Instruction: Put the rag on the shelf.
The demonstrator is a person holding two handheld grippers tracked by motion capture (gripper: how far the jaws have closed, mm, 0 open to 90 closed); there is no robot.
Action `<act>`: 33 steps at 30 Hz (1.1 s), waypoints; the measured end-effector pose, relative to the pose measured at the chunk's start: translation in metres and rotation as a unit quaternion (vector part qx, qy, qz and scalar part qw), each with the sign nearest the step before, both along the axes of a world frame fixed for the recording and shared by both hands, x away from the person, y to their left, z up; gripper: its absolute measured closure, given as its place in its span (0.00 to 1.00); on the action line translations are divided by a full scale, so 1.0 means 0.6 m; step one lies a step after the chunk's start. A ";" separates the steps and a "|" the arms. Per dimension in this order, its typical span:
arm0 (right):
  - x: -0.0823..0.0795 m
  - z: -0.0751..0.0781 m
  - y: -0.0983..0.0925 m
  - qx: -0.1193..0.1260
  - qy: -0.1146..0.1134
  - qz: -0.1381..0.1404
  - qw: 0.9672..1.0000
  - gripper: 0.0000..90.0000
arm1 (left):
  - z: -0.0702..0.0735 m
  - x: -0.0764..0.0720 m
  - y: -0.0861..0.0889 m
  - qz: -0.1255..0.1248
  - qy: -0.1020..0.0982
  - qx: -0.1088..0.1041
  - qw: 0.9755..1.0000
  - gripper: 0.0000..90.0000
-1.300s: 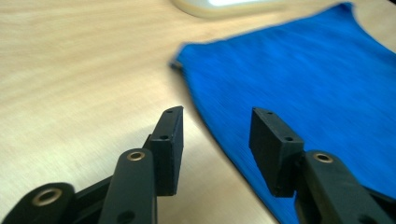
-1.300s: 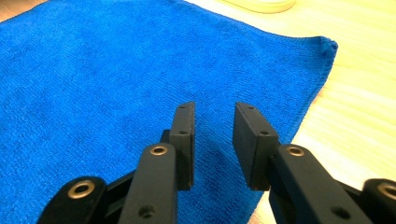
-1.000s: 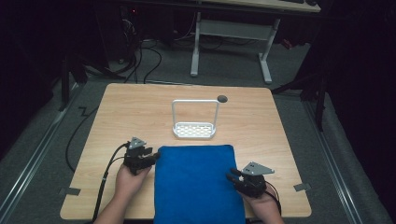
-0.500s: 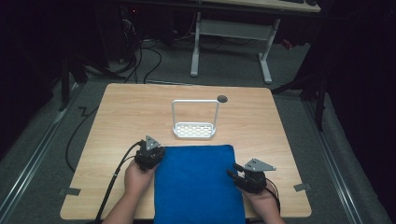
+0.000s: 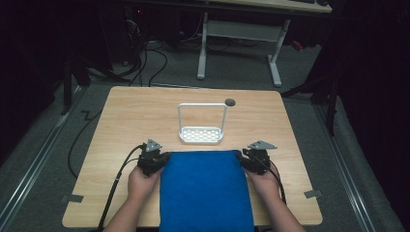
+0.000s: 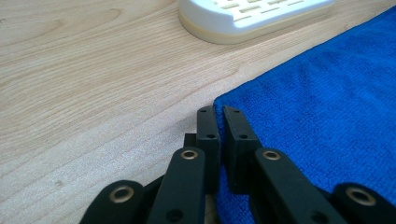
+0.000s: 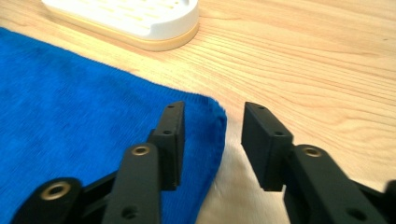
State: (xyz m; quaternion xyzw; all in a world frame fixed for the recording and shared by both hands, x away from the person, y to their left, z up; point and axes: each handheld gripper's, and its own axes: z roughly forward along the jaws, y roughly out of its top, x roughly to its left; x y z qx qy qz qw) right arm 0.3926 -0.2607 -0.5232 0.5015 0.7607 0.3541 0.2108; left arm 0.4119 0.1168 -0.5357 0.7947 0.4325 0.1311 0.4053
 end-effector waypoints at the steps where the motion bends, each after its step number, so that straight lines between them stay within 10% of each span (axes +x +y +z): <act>1: 0.004 -0.003 0.003 -0.004 0.008 0.001 1.000 0.71 | 0.000 0.000 0.000 0.000 0.001 -0.001 1.000 0.95; 11: 0.003 -0.009 0.019 -0.024 0.010 0.003 1.000 0.97 | 0.000 0.002 0.004 0.000 0.009 -0.009 1.000 0.96; 33: -0.056 0.024 0.022 0.004 -0.080 0.029 0.996 0.98 | 0.010 -0.027 0.012 -0.015 -0.045 -0.033 0.998 0.97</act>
